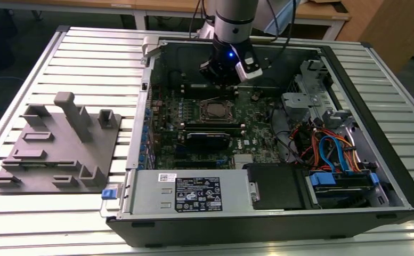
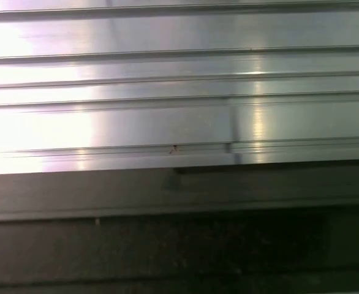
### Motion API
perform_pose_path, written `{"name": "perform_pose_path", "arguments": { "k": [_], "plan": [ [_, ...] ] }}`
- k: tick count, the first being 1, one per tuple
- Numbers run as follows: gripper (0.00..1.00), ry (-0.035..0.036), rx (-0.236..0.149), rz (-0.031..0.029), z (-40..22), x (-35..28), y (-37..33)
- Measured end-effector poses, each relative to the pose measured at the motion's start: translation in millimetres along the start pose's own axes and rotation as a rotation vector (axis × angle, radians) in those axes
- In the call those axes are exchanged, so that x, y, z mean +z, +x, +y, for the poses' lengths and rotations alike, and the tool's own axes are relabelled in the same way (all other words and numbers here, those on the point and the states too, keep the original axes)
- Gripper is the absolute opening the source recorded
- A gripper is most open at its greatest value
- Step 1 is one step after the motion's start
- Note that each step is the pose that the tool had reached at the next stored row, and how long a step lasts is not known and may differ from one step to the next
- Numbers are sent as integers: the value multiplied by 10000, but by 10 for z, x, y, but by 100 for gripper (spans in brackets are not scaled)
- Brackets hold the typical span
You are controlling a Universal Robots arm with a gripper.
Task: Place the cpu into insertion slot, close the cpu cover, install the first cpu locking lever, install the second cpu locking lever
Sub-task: 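Install the first cpu locking lever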
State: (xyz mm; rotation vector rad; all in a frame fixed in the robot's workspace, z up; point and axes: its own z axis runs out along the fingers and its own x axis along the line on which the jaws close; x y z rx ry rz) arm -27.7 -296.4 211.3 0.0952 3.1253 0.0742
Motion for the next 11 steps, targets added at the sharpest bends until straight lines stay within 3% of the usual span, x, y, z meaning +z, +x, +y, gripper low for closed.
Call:
{"name": "perform_pose_path", "arguments": {
  "k": [11],
  "plan": [
    [11, -5, 21, 2, -1, 34, -13]
  ]
}}
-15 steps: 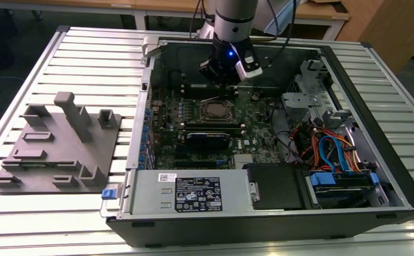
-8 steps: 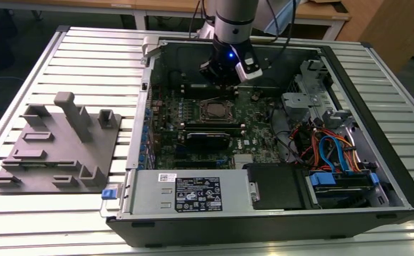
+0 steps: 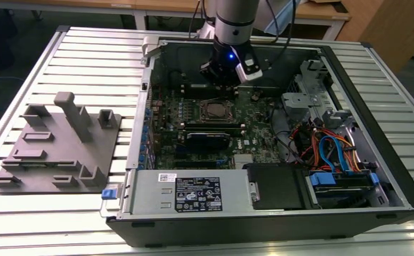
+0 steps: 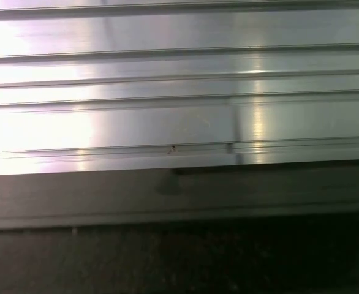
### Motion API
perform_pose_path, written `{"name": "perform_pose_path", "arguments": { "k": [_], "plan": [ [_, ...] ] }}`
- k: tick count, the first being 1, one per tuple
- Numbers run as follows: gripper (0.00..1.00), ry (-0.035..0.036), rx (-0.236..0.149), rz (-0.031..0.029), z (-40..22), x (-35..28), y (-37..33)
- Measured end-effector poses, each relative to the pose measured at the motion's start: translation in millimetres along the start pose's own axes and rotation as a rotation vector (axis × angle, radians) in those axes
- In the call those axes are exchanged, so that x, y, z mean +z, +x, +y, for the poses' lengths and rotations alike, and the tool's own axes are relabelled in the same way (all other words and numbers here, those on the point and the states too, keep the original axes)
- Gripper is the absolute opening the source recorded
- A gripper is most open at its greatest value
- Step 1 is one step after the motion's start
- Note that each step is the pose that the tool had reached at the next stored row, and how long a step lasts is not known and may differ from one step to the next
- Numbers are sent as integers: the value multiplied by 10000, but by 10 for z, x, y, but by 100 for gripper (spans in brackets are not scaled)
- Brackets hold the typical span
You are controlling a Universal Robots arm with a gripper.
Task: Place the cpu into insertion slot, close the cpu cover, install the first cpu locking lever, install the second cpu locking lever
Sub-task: 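Install the first cpu locking lever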
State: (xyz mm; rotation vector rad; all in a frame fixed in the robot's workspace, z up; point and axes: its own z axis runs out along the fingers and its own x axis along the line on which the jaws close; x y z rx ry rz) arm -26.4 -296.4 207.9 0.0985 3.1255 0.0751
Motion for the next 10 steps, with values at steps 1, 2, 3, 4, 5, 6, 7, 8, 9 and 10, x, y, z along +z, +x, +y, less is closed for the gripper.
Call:
{"name": "perform_pose_path", "arguments": {
  "k": [1, 2, 3, 4, 5, 6, 7, 8, 9, 10],
  "plan": [
    [11, 0, 7, 0, 0, 3, -1],
    [11, -1, 15, 2, 0, 5, -3],
    [11, -3, 27, 3, 0, 9, -4],
    [11, -4, 40, 4, 0, 12, -5],
    [11, -4, 49, 6, 0, 14, -5],
    [11, -4, 54, 6, 0, 17, -5],
    [11, -4, 58, 6, -1, 20, -6],
    [11, -4, 63, 6, -1, 23, -6],
    [11, -5, 68, 6, -1, 26, -7],
    [11, -4, 73, 7, -1, 29, -7]
  ]
}}
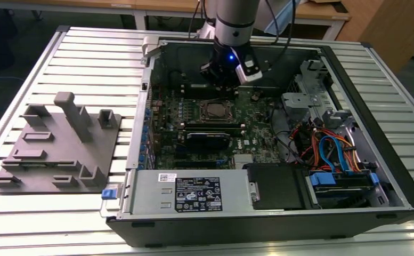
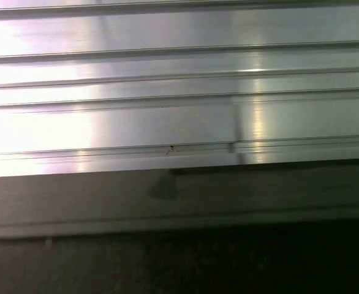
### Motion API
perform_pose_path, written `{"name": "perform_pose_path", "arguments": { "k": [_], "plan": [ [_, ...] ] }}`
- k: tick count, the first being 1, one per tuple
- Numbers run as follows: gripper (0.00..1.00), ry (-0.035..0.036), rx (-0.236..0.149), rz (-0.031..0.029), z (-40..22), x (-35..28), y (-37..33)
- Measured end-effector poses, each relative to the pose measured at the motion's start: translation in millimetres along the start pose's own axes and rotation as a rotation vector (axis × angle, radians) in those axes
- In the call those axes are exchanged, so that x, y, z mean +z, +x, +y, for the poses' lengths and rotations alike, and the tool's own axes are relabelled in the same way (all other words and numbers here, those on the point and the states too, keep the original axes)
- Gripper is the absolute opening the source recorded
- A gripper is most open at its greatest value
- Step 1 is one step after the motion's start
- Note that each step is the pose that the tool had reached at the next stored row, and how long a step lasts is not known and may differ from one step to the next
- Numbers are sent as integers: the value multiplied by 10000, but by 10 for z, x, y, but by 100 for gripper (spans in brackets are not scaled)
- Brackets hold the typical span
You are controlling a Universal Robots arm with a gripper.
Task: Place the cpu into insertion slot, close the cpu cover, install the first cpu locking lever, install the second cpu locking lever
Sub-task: 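Install the first cpu locking lever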
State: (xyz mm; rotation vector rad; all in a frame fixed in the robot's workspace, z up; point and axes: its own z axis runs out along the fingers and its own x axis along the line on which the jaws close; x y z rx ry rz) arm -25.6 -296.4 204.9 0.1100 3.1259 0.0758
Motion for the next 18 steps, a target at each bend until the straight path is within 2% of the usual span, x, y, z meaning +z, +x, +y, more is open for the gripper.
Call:
{"name": "perform_pose_path", "arguments": {
  "k": [18],
  "plan": [
    [11, -2, 66, 6, -4, 49, -15]
  ]
}}
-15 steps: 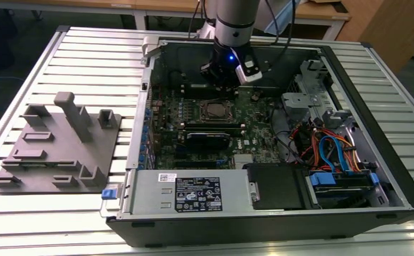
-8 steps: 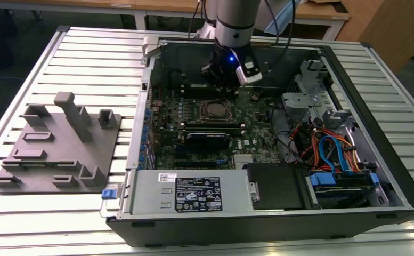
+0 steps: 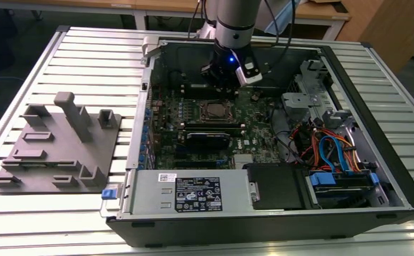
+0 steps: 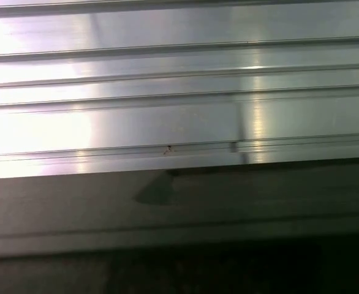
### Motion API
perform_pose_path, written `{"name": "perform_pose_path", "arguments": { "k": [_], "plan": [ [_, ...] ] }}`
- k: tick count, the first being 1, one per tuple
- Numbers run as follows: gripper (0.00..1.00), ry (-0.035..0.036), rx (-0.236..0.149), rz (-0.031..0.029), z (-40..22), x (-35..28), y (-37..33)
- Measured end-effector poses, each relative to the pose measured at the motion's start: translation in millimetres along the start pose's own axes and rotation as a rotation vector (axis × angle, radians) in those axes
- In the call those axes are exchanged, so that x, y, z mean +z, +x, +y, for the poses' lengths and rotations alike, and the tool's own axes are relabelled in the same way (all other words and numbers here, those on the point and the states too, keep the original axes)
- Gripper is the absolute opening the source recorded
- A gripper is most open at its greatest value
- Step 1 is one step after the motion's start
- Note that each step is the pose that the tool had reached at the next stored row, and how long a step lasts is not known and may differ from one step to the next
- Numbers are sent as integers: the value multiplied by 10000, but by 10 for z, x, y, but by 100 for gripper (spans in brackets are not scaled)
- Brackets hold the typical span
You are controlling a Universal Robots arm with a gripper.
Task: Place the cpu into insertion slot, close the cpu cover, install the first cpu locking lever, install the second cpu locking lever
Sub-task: 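Install the first cpu locking lever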
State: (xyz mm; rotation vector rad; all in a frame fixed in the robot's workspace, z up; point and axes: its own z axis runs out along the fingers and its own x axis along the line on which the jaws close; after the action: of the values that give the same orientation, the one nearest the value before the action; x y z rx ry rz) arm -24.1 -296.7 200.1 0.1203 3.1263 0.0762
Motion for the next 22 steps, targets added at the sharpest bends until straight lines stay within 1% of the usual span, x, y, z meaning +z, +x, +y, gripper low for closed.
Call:
{"name": "perform_pose_path", "arguments": {
  "k": [11, 22],
  "plan": [
    [11, -1, -2, 0, -1, -11, -1],
    [11, 0, -1, 0, -32, 11, -9]
  ]
}}
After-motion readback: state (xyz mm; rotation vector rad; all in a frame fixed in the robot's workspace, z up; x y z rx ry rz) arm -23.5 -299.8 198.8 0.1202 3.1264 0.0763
